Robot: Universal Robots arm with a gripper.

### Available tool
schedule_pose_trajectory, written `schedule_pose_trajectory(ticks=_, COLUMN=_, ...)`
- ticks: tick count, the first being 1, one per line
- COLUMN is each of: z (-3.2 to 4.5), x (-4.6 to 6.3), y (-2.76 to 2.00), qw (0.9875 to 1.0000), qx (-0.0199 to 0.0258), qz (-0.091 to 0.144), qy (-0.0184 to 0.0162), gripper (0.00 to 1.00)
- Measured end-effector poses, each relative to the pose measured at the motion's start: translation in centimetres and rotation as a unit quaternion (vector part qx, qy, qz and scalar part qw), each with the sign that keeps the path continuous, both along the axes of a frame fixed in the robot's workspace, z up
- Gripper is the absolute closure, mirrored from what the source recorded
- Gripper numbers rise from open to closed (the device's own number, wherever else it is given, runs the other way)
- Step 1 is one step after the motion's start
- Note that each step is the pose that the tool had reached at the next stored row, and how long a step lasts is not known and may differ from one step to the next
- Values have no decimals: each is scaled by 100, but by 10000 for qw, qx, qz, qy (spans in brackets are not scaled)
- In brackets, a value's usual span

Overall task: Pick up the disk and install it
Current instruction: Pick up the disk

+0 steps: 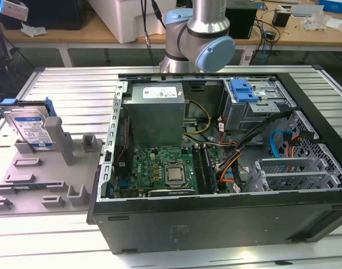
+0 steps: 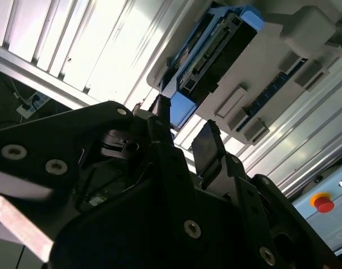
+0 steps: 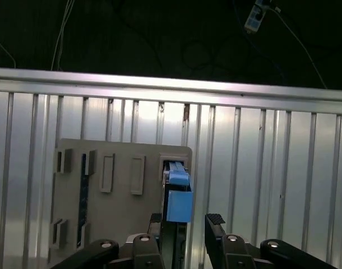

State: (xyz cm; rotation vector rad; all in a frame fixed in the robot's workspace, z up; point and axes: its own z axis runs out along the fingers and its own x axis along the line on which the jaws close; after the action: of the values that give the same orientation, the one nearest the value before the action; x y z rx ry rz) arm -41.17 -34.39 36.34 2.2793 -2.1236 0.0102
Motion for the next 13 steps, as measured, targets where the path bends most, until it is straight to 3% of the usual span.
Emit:
schedule_pose_trajectory(ticks=9, z=-112, x=-53, y=0, qw=10000, qx=0, qz=37, qy=-92, gripper=56)
schedule_pose_trajectory(ticks=13, z=-127, x=-67, y=0, qw=9999, qx=0, qz=43, qy=-98, gripper=56)
